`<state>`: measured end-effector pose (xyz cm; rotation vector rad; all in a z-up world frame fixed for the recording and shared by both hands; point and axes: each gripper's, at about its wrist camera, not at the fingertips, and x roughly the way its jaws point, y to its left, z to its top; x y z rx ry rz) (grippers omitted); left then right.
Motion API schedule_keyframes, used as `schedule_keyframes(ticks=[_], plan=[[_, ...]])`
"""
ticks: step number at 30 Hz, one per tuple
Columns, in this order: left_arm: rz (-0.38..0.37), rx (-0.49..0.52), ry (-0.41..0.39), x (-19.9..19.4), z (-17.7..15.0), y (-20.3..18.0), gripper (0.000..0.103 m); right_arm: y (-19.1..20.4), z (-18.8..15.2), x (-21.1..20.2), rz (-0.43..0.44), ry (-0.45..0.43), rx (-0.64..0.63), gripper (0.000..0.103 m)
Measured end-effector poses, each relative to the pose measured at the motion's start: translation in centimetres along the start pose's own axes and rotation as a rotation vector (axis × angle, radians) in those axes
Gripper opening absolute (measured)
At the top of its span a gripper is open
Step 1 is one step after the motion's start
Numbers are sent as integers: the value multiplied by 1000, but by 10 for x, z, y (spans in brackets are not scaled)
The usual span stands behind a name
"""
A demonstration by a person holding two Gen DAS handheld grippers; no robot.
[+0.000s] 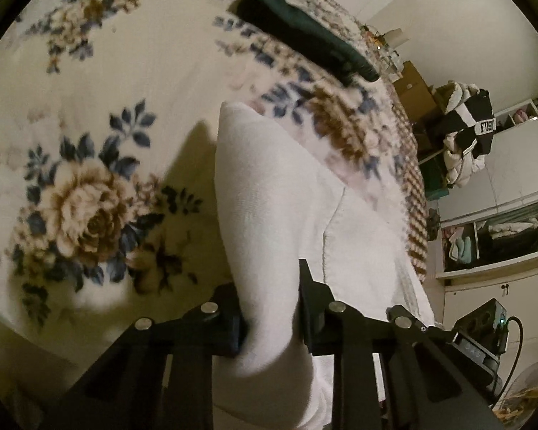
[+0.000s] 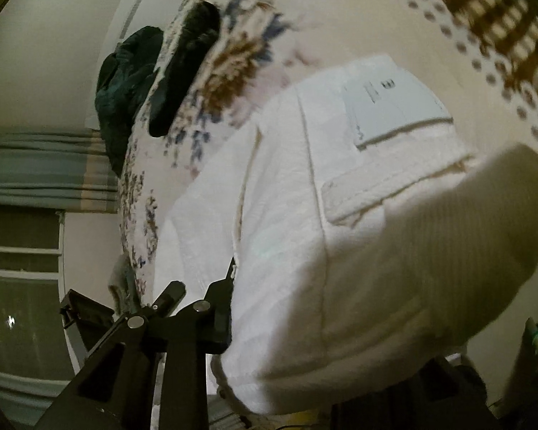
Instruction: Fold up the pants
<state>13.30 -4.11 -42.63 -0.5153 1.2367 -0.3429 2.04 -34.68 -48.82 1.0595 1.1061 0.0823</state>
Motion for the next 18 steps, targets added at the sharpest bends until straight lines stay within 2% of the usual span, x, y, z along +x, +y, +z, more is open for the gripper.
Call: schedule_keyframes(ticks=[5,10,16,18], plan=[[2,17,-25,-26,22,-29,21,21,13,-26,33,-4,-21,28],[-22,39,-61,-35,67,-56,21,66,47,-46,64,-56,-64,28],[-62,83,-120,-23,164,-88,21,131,126,-28,98,-147,-97,28],[-80,84,-141,-9,214,-91,21,157,162,-11,111,-183,-111,28]])
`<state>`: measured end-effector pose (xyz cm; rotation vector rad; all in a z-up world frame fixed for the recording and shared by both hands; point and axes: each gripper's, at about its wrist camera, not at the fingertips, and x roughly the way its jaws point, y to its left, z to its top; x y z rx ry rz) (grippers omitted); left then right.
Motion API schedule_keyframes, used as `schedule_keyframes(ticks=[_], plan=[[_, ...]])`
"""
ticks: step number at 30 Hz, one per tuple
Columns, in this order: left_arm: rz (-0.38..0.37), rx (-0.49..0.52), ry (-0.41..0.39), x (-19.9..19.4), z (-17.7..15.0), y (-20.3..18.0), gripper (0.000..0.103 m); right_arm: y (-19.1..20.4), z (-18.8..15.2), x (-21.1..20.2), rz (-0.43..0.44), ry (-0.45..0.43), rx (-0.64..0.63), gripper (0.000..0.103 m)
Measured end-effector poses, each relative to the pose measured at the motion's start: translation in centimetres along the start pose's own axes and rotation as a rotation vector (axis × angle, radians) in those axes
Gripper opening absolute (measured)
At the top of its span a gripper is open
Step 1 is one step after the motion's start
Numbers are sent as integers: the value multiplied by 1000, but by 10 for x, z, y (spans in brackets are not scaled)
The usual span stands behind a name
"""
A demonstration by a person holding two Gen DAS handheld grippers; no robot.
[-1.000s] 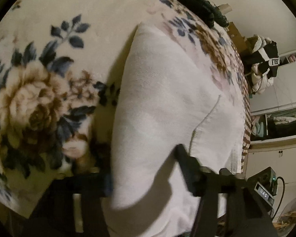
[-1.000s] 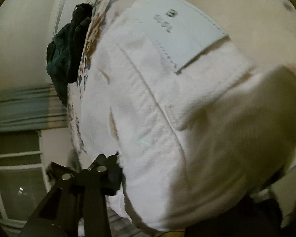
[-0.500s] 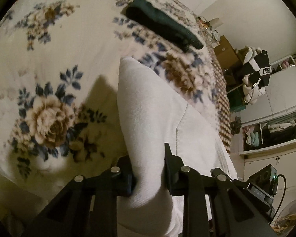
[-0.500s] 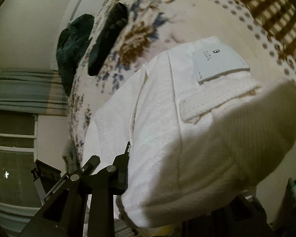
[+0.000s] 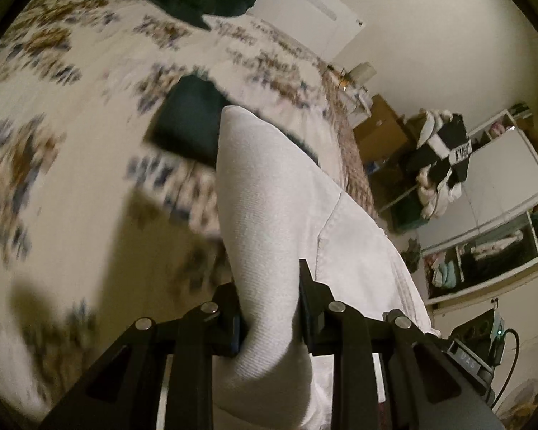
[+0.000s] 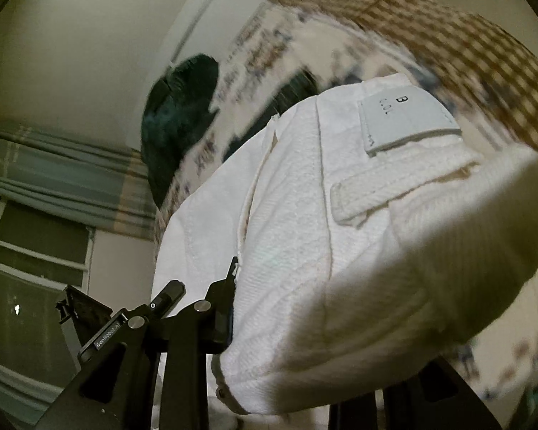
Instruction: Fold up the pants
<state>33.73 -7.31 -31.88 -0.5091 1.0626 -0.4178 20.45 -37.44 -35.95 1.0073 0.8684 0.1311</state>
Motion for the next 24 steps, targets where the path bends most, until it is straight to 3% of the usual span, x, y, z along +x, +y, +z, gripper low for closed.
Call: schedule_keyframes(ticks=[8,11,14,18,21,24], plan=[[6,4,-51,91,156,39,21,56,124,140,3,-52,-57,28],[18,10,-45,124,192,58,21,57,159,195,1,-54,-55,28],[44,-9,-10,162,215,86,22,47,179,248,-24,-41,-51,28],[101,-35,74,203,219,123,23,20,183,298,-83,32,-28,32],[73,-60,90,208,208,144,27,-1,185,300,-41,90,53,37],[57,-58,96,203,206,146,28,-15,179,278,-30,60,89,38]])
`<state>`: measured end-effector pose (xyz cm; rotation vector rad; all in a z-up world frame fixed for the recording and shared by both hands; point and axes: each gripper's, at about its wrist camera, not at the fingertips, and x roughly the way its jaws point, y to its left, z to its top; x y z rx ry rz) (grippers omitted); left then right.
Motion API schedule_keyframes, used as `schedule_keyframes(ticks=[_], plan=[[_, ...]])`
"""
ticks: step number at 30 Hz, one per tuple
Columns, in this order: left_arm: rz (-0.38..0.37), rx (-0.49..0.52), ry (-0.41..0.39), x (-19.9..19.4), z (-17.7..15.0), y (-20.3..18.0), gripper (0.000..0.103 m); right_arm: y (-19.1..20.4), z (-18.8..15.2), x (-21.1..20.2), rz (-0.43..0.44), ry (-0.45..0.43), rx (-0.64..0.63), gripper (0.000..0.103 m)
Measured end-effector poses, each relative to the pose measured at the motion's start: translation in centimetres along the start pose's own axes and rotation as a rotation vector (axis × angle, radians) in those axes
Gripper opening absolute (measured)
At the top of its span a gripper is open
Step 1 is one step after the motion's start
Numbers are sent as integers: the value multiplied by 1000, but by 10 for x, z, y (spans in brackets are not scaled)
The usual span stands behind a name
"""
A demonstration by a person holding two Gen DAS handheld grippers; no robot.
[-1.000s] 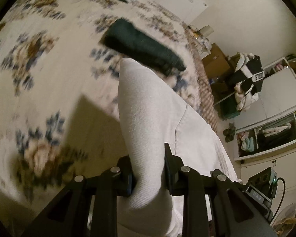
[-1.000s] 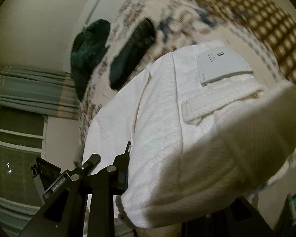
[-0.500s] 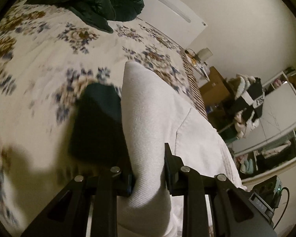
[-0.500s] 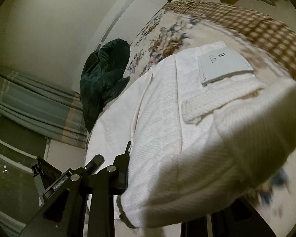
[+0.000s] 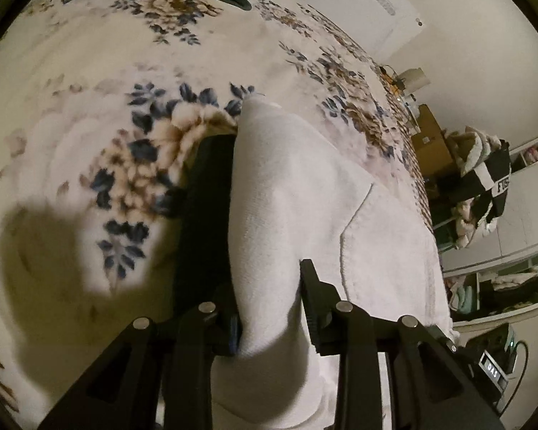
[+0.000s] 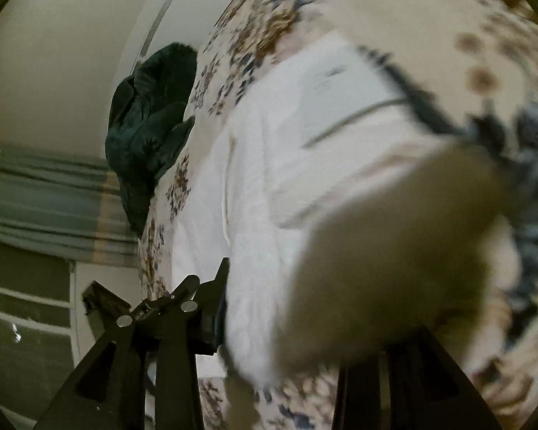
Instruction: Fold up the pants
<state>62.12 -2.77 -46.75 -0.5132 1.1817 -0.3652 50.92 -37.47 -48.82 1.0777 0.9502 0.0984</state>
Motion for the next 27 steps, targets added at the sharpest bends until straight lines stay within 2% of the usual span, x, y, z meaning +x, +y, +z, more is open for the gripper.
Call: schedule_keyframes(ticks=[3,7,10,11,12,13,15,16,17,18,23,26,27], plan=[[3,14,4,-4,0,-2,29,-13,-4,-22,-49,-72,25,32],[35,16,12,-7,3,-7,31,-16,-5,-12,-149,-57,14,32],[134,66,-3,-18,0,-22,35,-6,-1,-12,-200,-33,-8,32],[187,105,-16,-24,-3,-30,38,1,-1,-14,-228,-28,-29,36],[236,148,-24,-30,-7,-40,51,11,-2,-16,-274,-22,-65,41],[263,171,-28,-33,-10,-44,73,17,-2,-19,-307,-22,-89,44],[324,226,-42,-44,-19,-58,91,36,-6,-26,-388,-31,-157,55],[356,255,-51,-52,-26,-68,91,44,-7,-31,-420,-35,-183,63],[378,269,-55,-57,-29,-73,91,49,-9,-38,-453,-40,-210,84],[396,284,-58,-61,-33,-78,91,58,-12,-42,-491,-48,-241,99],[437,328,-68,-95,-56,-109,92,112,-35,-79,-713,-141,-469,99],[431,348,-87,-122,-68,-131,94,138,-51,-113,-751,-194,-537,100],[429,353,-97,-136,-73,-139,99,146,-57,-126,-747,-205,-552,101]])
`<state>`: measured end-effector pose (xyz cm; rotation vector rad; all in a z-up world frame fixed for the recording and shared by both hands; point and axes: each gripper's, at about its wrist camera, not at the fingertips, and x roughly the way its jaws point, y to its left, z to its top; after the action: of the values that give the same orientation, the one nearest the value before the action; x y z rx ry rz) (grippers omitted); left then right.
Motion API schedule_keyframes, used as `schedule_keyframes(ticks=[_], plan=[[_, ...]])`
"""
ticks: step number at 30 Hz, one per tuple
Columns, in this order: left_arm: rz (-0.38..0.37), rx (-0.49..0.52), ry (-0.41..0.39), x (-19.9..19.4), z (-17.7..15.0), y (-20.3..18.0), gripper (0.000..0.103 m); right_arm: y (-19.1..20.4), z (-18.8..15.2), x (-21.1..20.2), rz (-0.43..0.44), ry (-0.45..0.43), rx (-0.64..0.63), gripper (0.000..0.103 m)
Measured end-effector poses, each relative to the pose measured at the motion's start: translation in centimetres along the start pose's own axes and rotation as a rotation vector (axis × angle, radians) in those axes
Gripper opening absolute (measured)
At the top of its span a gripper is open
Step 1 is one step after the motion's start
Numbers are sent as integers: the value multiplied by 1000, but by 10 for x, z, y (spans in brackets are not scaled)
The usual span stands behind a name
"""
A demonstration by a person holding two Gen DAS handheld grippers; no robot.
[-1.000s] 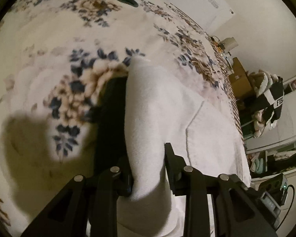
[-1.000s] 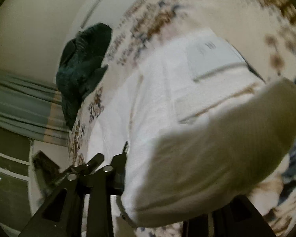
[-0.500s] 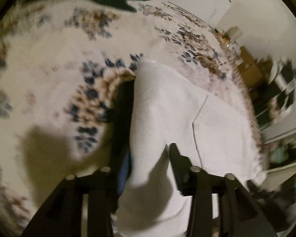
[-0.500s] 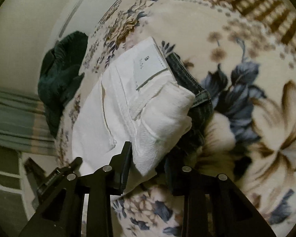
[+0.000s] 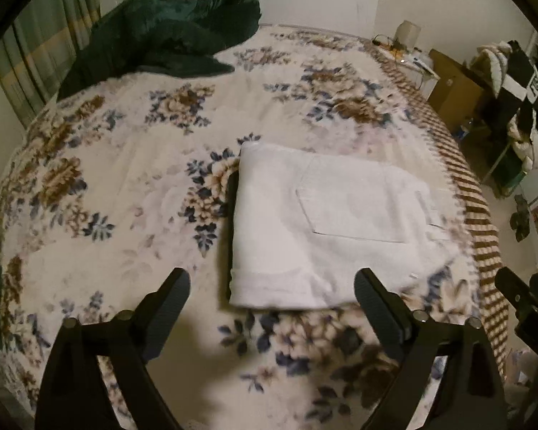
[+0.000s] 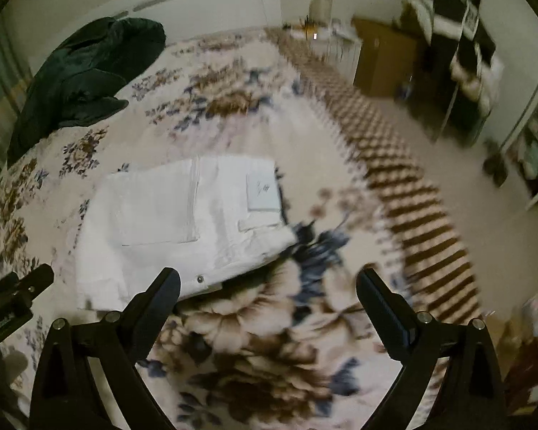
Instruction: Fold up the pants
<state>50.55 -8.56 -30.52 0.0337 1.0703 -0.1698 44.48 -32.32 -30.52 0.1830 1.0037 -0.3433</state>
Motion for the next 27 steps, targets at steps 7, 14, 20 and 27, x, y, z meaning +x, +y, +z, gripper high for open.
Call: schedule_keyframes(ticks=[7,14,20,27], plan=[[6,-3,-84,-103,-12,-14,100,-13,-8,-116,25,-82,-25,101],[54,28,-175,-230,-45,-37,100,-35,-31,-254,80,-168,-44,101],[89,25,-245,-324,-76,-50,100,-53,-58,-361,93,-263,-80,101],[95,9,-289,-383,-105,-57,100,-70,-89,-455,123,-315,-87,101]])
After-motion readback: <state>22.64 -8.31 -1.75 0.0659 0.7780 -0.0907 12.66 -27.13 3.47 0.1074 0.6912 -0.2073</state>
